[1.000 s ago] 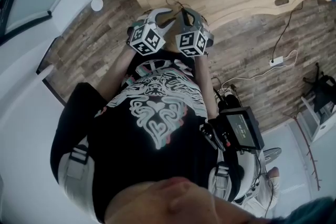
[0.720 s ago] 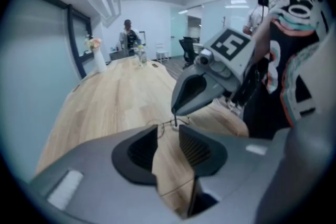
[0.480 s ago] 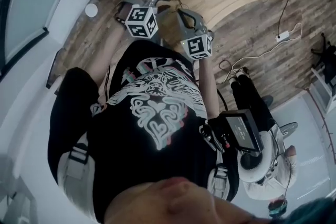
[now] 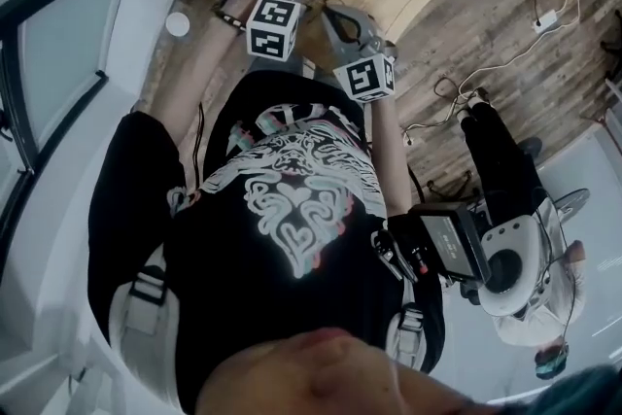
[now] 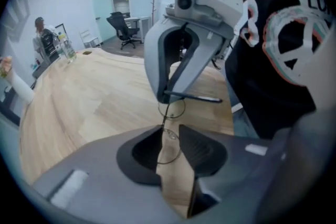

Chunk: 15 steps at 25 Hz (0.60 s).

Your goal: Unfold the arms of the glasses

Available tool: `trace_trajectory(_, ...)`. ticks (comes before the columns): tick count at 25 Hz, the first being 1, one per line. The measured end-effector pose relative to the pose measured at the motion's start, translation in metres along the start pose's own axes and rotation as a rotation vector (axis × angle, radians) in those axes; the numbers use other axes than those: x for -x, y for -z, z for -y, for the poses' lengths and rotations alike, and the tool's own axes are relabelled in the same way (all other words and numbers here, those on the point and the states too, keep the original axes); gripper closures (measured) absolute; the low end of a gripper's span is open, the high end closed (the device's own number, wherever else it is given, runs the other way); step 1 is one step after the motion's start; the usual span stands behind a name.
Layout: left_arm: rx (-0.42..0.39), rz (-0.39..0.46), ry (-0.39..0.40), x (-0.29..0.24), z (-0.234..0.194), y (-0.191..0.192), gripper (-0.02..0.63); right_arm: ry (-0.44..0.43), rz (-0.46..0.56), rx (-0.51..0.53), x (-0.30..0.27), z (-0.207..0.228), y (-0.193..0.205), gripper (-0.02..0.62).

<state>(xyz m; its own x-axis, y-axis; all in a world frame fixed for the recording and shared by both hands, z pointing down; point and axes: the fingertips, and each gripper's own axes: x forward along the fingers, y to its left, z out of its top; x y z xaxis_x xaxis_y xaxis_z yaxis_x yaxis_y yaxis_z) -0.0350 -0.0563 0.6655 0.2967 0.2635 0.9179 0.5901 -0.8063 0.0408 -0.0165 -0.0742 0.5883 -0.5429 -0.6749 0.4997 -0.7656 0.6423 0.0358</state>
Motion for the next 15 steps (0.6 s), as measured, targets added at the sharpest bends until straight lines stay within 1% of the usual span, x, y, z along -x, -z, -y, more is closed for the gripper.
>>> trace_trajectory(2,-0.022,-0.010,0.008,-0.004,0.003,-0.006,0.512,0.009,0.008,-0.017,0.004,0.000,0.001,0.595)
trace_trajectory(5,-0.045,-0.017,-0.005,-0.006,-0.005,-0.011,0.513,0.021,0.012,-0.022,0.005,0.004,0.000,0.597)
trace_trajectory(9,-0.061,-0.014,-0.023,-0.005,-0.014,-0.016,0.514,0.025,0.009,-0.032,0.006,0.004,-0.002,0.597)
trace_trajectory(15,-0.073,-0.018,-0.022,0.000,-0.018,-0.018,0.517,0.026,0.015,-0.023,0.006,0.003,-0.002,0.597)
